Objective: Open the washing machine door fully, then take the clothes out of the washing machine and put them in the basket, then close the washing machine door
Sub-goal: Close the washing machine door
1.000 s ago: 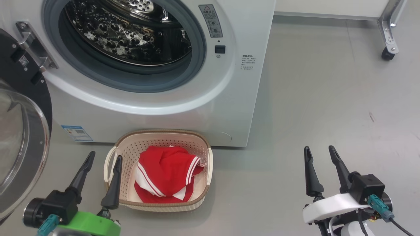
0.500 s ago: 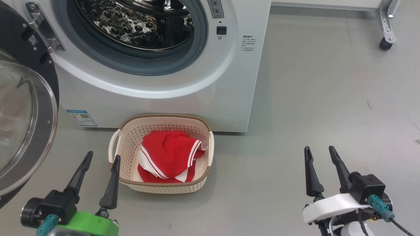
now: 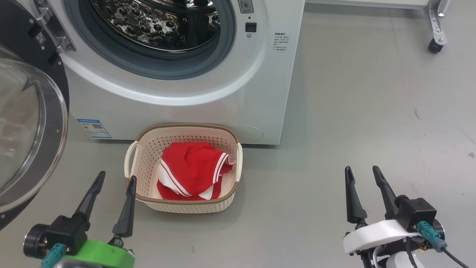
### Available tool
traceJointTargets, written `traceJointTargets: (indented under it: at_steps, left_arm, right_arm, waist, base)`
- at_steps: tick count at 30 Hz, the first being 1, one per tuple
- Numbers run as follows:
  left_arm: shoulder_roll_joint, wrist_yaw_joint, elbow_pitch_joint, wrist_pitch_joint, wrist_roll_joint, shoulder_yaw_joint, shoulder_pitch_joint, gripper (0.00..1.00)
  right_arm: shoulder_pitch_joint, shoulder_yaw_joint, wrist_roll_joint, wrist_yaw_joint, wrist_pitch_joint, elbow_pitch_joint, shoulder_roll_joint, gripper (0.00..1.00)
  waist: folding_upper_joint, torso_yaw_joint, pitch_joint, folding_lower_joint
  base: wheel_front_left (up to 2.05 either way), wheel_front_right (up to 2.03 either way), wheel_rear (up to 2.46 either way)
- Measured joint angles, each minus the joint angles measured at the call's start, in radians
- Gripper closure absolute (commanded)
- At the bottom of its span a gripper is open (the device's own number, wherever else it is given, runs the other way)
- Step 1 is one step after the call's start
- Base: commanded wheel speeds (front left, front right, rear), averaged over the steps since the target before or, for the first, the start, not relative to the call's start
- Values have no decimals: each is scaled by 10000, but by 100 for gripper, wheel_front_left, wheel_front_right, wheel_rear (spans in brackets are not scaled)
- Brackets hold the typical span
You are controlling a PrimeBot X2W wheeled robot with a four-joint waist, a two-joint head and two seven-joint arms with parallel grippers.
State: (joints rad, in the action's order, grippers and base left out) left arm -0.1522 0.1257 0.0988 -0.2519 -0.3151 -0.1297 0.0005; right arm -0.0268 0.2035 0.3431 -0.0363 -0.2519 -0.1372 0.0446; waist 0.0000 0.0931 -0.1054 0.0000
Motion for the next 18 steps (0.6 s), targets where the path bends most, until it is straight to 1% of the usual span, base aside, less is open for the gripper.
traceJointTargets:
  at_steps: [18]
  left_arm:
    - [23,0,2,0,21,35,0,0]
  right_arm:
    - [4,-2,25,2,0,-86,0,0]
  waist:
    - [0,29,156,0]
  base:
    - [0,0,0]
